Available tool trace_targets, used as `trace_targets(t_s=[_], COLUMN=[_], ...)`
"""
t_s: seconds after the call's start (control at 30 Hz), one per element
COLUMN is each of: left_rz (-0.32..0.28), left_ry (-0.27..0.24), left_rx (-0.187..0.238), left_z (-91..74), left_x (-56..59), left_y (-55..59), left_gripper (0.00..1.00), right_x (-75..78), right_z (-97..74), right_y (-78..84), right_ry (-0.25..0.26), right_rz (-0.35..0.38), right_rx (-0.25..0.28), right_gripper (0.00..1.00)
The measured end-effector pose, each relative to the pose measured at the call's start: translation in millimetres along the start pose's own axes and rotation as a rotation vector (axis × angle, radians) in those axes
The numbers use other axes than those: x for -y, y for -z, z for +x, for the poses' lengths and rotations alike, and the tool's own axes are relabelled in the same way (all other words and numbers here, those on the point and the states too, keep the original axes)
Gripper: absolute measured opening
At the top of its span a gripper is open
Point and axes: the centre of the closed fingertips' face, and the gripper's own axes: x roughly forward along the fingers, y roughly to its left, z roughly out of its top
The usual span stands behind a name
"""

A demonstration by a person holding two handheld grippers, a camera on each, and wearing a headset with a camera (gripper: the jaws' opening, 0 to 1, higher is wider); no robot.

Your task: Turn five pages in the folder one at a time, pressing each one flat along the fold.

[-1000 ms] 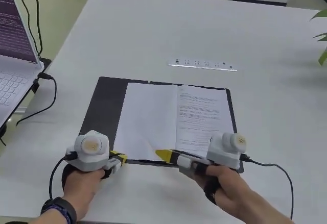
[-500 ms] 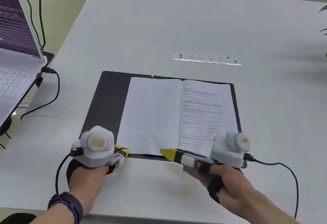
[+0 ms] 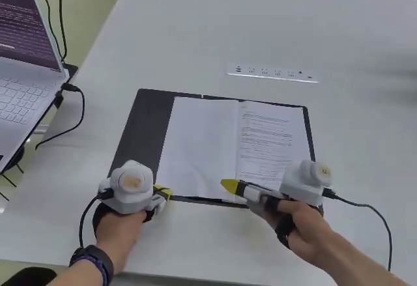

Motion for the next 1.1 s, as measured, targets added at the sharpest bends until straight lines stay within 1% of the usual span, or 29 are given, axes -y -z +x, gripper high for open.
trace_targets(t_s=[0.17, 0.33, 0.53, 0.7, 0.93, 1.1], left_rz=[0.005, -0.006, -0.021, -0.027, -0.042, -0.045], left_ry=[-0.001, -0.001, 0.000, 0.000, -0.003, -0.002], left_rx=[-0.007, -0.007, -0.005, -0.005, -0.001, -0.004], left_z=[-0.1, 0.7, 0.8, 2.0, 2.7, 4.6], left_x=[0.1, -0.8, -0.7, -1.0, -1.3, -1.8], left_y=[-0.2, 0.0, 0.3, 0.5, -0.4, -0.4], left_gripper=[0.00, 0.00, 0.00, 0.00, 0.00, 0.00], right_x=[7.1, 11.7, 19.1, 28.5, 41.1, 38.2], right_z=[4.8, 12.3, 24.4, 34.9, 42.4, 46.1], right_y=[-10.8, -16.2, -31.4, -43.0, -60.1, -65.8], right_ry=[0.010, 0.015, 0.022, 0.033, 0.055, 0.065], right_rz=[0.007, -0.008, -0.022, -0.033, -0.033, -0.032], right_rx=[0.014, 0.001, -0.002, -0.010, 0.005, 0.009], right_gripper=[0.15, 0.13, 0.09, 0.07, 0.04, 0.02])
